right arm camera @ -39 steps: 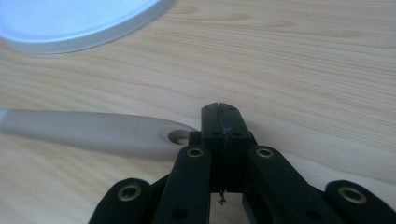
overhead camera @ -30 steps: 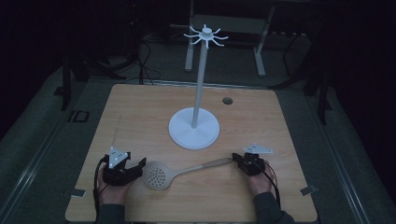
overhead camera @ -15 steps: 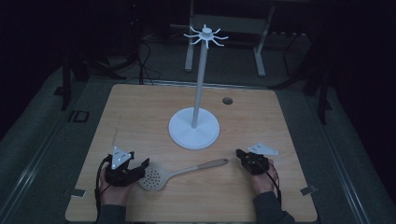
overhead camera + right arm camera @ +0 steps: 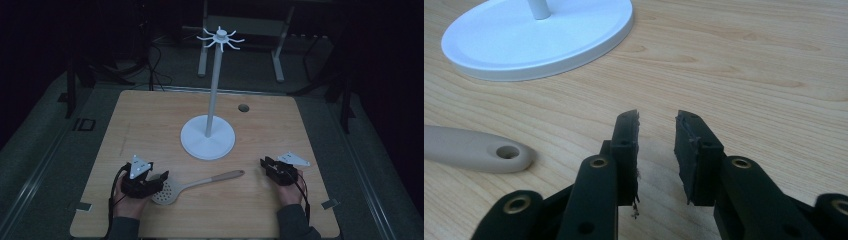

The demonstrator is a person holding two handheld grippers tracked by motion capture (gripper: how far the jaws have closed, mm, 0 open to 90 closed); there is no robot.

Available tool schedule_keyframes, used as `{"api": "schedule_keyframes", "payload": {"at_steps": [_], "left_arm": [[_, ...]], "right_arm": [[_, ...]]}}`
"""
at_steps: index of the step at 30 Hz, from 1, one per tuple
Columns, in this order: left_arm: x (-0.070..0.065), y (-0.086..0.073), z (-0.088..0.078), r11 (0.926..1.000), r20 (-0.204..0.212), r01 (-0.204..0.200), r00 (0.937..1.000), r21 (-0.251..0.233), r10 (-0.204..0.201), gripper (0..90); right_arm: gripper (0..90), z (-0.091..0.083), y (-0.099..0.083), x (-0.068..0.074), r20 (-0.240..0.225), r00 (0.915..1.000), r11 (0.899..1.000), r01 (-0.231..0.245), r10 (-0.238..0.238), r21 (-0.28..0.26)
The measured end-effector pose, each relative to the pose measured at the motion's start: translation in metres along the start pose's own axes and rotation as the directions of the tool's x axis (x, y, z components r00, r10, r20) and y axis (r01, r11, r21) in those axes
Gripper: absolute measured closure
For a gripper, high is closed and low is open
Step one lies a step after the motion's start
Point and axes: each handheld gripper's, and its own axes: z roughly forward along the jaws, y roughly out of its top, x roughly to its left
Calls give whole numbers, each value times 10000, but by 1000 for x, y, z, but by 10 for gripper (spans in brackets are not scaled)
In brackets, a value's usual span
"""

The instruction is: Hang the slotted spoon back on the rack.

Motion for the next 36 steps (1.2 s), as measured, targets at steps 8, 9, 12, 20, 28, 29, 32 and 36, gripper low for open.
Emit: {"api": "schedule_keyframes", "payload": {"at_steps": [8,9,12,20,28,29,32,36], "left_arm": [[2,18,1,9996,520,-262,9983,-133,269,484],[2,20,2,9995,568,-305,9979,-106,311,495],[2,26,5,9992,803,-370,9961,-130,379,530],[-2,42,15,9977,1089,-672,9918,43,664,561],[-6,53,22,9964,1380,-847,9869,27,836,554],[-6,54,23,9962,1420,-874,9862,62,856,554],[-9,58,28,9956,1516,-939,9842,72,917,548],[-13,63,32,9925,1562,-1222,9805,98,1192,545]], "right_arm": [[656,-1,0,-4,-124,9998,9999,-152,151,-73],[652,-1,0,-4,-153,9997,9998,-185,184,-79],[642,-1,0,-5,-215,9995,9996,-247,245,-98],[625,-2,-1,-6,-264,9993,9996,-260,256,-138],[605,-2,-1,-6,-235,9995,9996,-218,214,-176],[605,-2,-1,-6,-235,9995,9996,-218,214,-176],[605,-2,-1,-5,-200,9995,9995,-232,228,-219],[599,-2,-1,-5,-186,9997,9997,-169,165,-203]]}}
